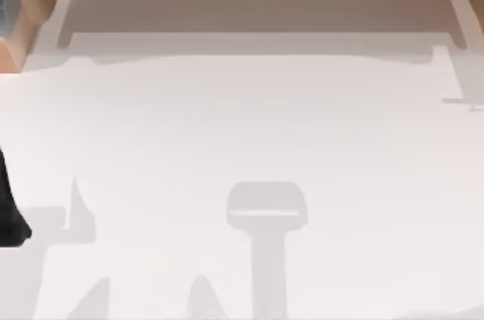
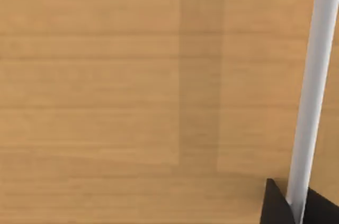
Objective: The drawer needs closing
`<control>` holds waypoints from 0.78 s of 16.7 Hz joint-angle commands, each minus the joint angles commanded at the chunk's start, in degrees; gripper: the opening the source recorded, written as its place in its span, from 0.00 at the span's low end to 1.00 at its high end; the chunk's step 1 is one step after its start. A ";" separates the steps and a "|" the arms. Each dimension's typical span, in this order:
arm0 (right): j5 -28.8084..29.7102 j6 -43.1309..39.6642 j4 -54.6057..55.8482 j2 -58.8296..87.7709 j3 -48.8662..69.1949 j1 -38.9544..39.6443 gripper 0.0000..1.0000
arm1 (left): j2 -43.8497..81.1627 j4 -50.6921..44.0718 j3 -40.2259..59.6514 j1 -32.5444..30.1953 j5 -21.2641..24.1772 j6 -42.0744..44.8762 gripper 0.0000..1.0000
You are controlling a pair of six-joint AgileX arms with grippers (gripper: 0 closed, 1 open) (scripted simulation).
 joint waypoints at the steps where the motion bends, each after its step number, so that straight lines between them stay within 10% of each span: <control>1: 0.60 0.00 -1.00 0.73 1.70 0.59 0.00 | 0.00 0.00 0.00 0.00 0.00 0.00 1.00; 13: 3.83 0.06 -6.78 4.76 11.34 3.57 0.00 | 0.00 0.00 0.00 0.00 0.00 0.00 1.00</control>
